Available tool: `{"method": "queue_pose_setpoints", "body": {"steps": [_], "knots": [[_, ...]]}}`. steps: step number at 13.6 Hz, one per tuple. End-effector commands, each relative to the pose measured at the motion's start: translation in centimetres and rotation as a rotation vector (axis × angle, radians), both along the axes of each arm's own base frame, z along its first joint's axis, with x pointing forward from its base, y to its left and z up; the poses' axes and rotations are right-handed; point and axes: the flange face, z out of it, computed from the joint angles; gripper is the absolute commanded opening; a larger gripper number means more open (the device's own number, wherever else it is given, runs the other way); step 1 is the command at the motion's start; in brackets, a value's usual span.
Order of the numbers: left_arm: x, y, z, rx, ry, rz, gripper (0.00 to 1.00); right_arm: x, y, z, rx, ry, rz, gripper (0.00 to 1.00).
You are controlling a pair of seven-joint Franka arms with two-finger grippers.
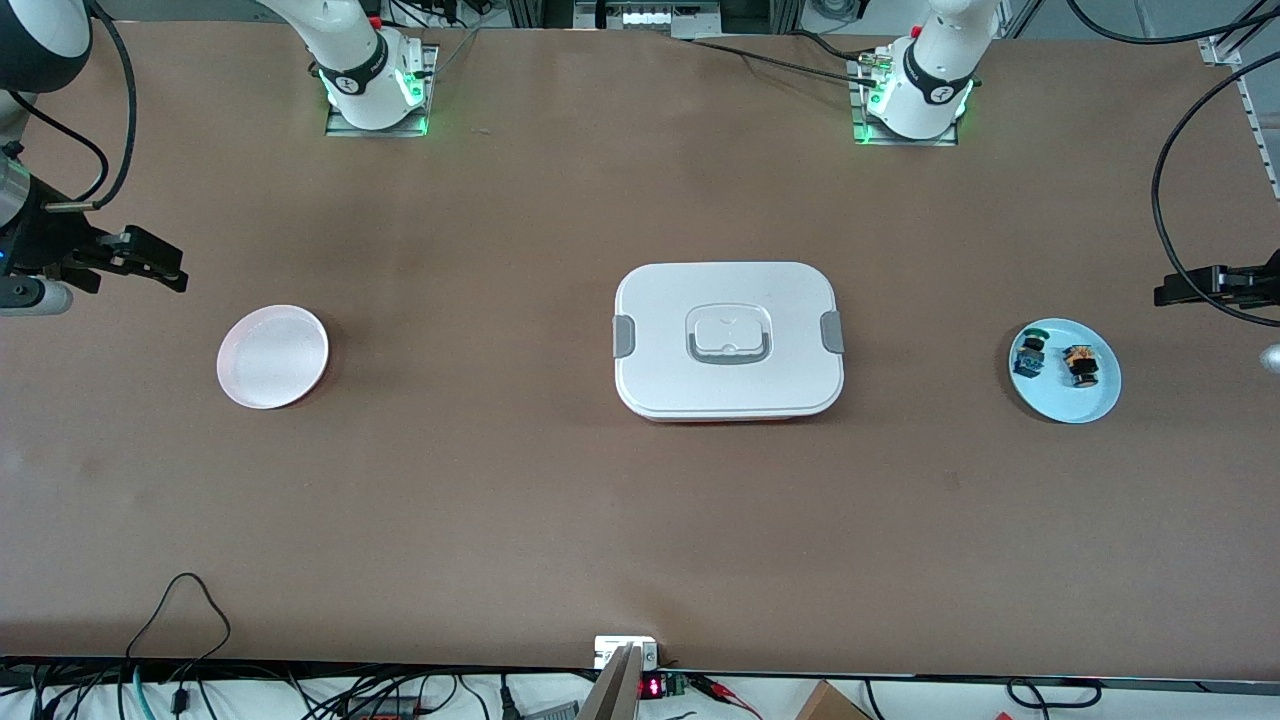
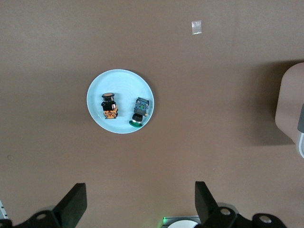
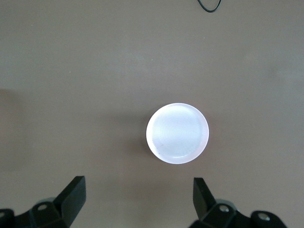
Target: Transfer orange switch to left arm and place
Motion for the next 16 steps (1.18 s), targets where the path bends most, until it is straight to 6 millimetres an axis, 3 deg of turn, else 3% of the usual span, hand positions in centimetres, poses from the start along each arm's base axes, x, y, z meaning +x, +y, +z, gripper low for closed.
{"method": "queue_pose_setpoints", "body": {"steps": [1,2,4,8,16], "knots": [[-0.3,0.0,0.1,-0.016,0.006,0.009,1.0,-0.2,0.3,0.5,0.006,0.011,0.009,1.0],[-0.5,0.0,0.6,-0.012,0.0,0.011,1.0,-0.4,0.4,0.3,0.005,0.029,0.01,1.0],[-2.1,-2.0,3.1,-0.01,-0.026,0.008,1.0,-0.4,0.3,0.5,0.005,0.029,0.007,1.0],[-4.4,-3.6,4.3,-0.006,-0.023,0.035,1.0,-0.3,0.0,0.5,0.012,0.027,-0.01,1.0],[-7.7,-3.8,0.7,-0.018,-0.079,0.069,1.0,-0.4,-0.1,0.6,0.012,0.026,-0.022,1.0]]}}
